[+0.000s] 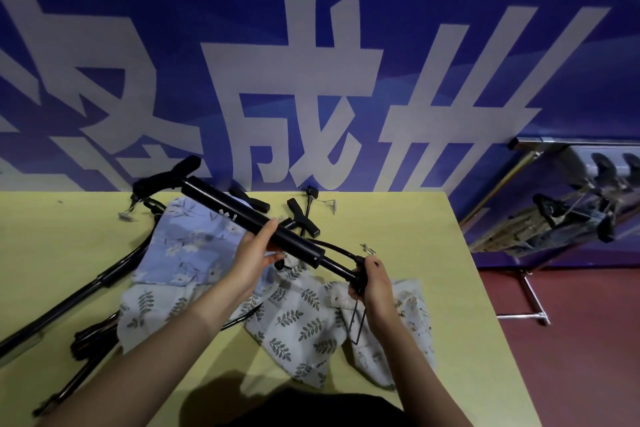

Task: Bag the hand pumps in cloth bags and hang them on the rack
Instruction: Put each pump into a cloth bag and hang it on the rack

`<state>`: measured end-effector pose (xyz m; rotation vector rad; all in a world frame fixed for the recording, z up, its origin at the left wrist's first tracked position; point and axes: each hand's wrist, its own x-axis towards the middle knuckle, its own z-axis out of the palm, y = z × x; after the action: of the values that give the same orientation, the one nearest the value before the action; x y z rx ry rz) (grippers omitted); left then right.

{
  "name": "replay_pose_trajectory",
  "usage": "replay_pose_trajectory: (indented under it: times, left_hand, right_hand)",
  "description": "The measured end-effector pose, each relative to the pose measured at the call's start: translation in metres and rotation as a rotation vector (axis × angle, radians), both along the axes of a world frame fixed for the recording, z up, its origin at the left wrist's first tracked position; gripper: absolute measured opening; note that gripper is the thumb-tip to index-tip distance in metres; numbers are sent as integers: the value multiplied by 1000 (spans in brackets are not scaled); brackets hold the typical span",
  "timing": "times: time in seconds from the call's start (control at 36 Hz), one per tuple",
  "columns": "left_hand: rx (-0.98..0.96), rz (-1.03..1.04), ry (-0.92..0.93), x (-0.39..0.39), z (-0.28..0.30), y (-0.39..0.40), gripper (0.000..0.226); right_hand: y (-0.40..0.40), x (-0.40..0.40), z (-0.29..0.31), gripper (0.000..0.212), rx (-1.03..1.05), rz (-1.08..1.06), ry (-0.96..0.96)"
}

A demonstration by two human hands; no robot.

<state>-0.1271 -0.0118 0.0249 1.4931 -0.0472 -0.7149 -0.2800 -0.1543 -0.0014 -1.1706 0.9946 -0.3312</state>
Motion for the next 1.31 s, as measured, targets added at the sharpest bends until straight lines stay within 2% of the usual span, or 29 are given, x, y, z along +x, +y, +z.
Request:
replay_pose_trajectory:
  times: [0.19, 0.39, 0.5, 0.56, 0.67, 0.75, 0.83, 0.94, 1.0, 1.11, 1.19, 1.31]
  left_hand:
    - [-2, -8, 16, -9, -6, -10, 36]
    - [33, -9, 45, -17, -15, -12, 20]
    - [61, -5, 49, -15, -17, -8, 31]
    - [51, -6, 52, -13, -17, -6, 32]
    - [32, -27, 48, -8, -14, -3, 17]
    - [35, -9, 34, 0, -12, 3, 14]
    - [-1, 2, 25, 3, -12, 8, 20]
    - [-16, 58, 8, -2, -12, 4, 21]
    - [-7, 109, 2, -1, -11, 1, 17]
    - [28, 141, -38, 13, -9, 3, 13]
    - [36, 124, -64, 22, -11, 5, 11]
    - [63, 76, -51, 27, -17, 6, 16]
  right_hand:
    - [6, 13, 3, 23, -35, 71, 38]
    - [21, 22, -2, 24, -74, 175, 29]
    - [29, 24, -6, 37, -24, 186, 50]
    - [28, 25, -8, 33, -5, 196, 46]
    - [22, 24, -11, 30, 7, 251, 47]
    - [17, 24, -9, 44, -62, 313, 24]
    - [18, 34, -5, 26, -184, 441, 12]
    - [26, 61, -8, 30, -295, 639, 101]
    - [30, 74, -8, 22, -157, 657, 103]
    - [29, 99, -9, 6, 324, 539, 55]
    - [20, 117, -6, 11, 610, 485, -26]
    - [3, 145, -12, 18, 928, 202, -133]
